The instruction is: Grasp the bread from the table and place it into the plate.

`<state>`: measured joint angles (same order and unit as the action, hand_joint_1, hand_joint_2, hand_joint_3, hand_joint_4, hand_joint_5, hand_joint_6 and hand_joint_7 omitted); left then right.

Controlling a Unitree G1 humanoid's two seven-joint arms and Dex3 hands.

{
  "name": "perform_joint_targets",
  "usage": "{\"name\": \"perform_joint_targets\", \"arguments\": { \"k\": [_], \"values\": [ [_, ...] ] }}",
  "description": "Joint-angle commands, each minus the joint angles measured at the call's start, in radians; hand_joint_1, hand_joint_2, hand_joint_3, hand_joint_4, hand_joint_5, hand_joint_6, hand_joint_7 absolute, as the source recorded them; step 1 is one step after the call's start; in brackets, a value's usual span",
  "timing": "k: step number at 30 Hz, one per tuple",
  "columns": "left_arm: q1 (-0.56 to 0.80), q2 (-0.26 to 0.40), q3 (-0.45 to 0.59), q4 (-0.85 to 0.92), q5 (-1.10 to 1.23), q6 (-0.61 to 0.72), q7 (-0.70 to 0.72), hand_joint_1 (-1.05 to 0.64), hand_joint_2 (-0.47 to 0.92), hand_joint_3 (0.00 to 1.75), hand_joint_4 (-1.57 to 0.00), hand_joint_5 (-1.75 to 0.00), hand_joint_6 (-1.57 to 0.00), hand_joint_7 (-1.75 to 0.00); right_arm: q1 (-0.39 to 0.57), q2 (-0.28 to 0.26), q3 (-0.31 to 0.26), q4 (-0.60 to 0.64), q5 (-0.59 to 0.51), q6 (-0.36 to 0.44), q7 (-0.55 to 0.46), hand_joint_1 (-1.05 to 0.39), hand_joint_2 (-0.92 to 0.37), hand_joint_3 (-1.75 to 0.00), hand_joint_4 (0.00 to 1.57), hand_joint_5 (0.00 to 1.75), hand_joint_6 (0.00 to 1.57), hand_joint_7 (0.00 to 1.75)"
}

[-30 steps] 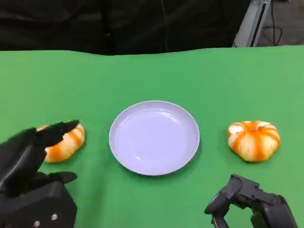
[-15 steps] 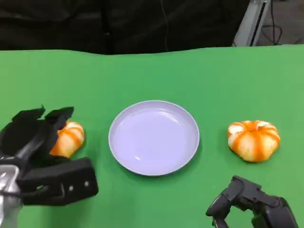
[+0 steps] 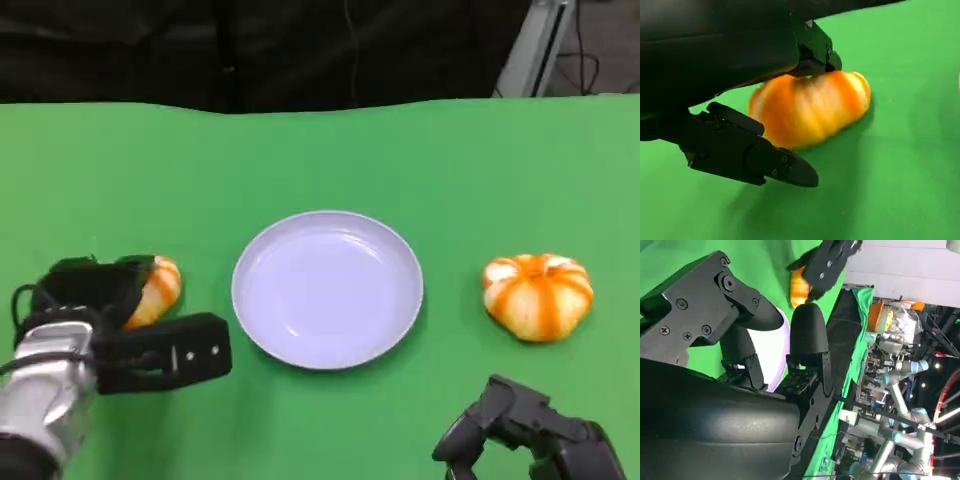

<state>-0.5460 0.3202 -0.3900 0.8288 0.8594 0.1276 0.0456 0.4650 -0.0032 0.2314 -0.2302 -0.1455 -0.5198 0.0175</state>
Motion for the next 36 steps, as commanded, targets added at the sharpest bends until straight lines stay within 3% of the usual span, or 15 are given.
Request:
{"name": "perform_joint_targets", "arguments": {
  "k": [1,3,4,6,7,8,9,10,11,13,22,24,27,29,36],
  "values": [
    [-0.105,-0.027,-0.037,0.23,-0.026,-0.029,0.049,-0.52,0.91,0.0,-0.13,-0.19,-0.26,-0.01,0.01,-0.006,0.002,-0.021,-0.004,-0.003,-0.005,-0.1,-0.4,-1.21,0.68,1.61,0.75,1.32],
    [-0.127,-0.03,-0.045,0.286,-0.046,-0.063,0.061,-0.53,0.91,0.0,-0.14,-0.18,-0.27,-0.01,0.012,-0.006,0.002,-0.022,-0.008,-0.003,-0.006,-0.1,-0.4,-1.21,0.68,1.61,0.75,1.32],
    [-0.134,-0.03,-0.048,0.311,-0.058,-0.084,0.065,-0.44,0.92,0.03,-0.32,-0.27,-0.39,-0.06,0.014,-0.006,0.003,-0.022,-0.01,-0.003,-0.007,-0.1,-0.39,-1.21,0.68,1.61,0.75,1.32],
    [-0.138,-0.025,-0.048,0.341,-0.082,-0.137,0.097,-0.39,0.92,0.05,-0.41,-0.31,-0.45,-0.08,0.017,-0.007,0.002,-0.024,-0.009,-0.005,-0.008,-0.11,-0.39,-1.21,0.68,1.6,0.75,1.32],
    [-0.131,-0.019,-0.047,0.346,-0.092,-0.177,0.14,-0.34,0.92,0.06,-0.66,-0.56,-0.68,-0.12,0.019,-0.008,0.0,-0.024,-0.008,-0.006,-0.009,-0.1,-0.4,-1.21,0.68,1.6,0.75,1.32],
    [-0.128,-0.014,-0.047,0.352,-0.1,-0.208,0.172,-0.29,0.91,0.04,-0.74,-1.19,-0.96,-0.22,0.021,-0.009,-0.001,-0.025,-0.007,-0.007,-0.009,-0.1,-0.4,-1.21,0.68,1.6,0.75,1.32],
    [-0.125,-0.005,-0.051,0.352,-0.102,-0.24,0.212,-0.28,0.91,0.02,-0.75,-1.44,-1.05,-0.28,0.023,-0.008,0.0,-0.031,0.001,0.0,-0.006,-0.1,-0.4,-1.21,0.68,1.6,0.75,1.32],
    [-0.123,0.003,-0.053,0.352,-0.105,-0.269,0.242,-0.26,0.92,0.06,-0.76,-1.62,-0.81,-1.08,0.025,-0.006,0.001,-0.037,0.007,0.008,-0.004,-0.09,-0.41,-1.22,0.67,1.6,0.75,1.33],
    [-0.123,0.008,-0.055,0.354,-0.107,-0.288,0.261,-0.25,0.92,0.11,-0.77,-1.68,-0.68,-1.4,0.026,-0.006,0.002,-0.041,0.012,0.013,-0.003,-0.09,-0.41,-1.22,0.67,1.6,0.75,1.33],
    [-0.123,0.026,-0.058,0.332,-0.108,-0.329,0.297,-0.23,0.92,0.17,-0.78,-1.73,-0.58,-1.67,0.02,-0.005,0.0,-0.044,0.007,0.017,-0.004,-0.1,-0.4,-1.22,0.67,1.61,0.74,1.34],
    [-0.098,0.107,-0.048,0.213,-0.102,-0.481,0.496,-0.17,0.86,0.21,-0.86,-1.75,-0.6,-1.75,0.011,0.006,0.011,-0.042,-0.008,0.023,-0.014,-0.11,-0.37,-1.25,0.68,1.62,0.75,1.34],
    [-0.093,0.115,-0.044,0.199,-0.104,-0.503,0.53,-0.15,0.66,0.61,-0.87,-1.75,-0.62,-1.75,0.009,0.007,0.012,-0.041,-0.01,0.021,-0.017,-0.1,-0.36,-1.26,0.68,1.62,0.76,1.34],
    [-0.09,0.12,-0.037,0.165,-0.106,-0.521,0.558,-0.15,0.55,0.81,-0.88,-1.75,-0.62,-1.75,0.008,0.003,0.011,-0.038,-0.007,0.019,-0.016,-0.1,-0.36,-1.26,0.68,1.62,0.76,1.34],
    [-0.087,0.125,-0.025,0.115,-0.107,-0.535,0.588,-0.16,0.46,1.09,-0.88,-1.75,-0.66,-1.75,0.006,-0.001,0.009,-0.032,-0.005,0.014,-0.015,-0.1,-0.36,-1.26,0.68,1.61,0.76,1.34],
    [-0.064,0.13,0.004,-0.014,-0.124,-0.571,0.57,-0.18,0.36,1.21,-0.91,-1.75,-0.7,-1.75,0.013,-0.002,0.016,-0.036,-0.011,0.026,-0.016,-0.09,-0.35,-1.27,0.7,1.61,0.77,1.33]
  ]
}}
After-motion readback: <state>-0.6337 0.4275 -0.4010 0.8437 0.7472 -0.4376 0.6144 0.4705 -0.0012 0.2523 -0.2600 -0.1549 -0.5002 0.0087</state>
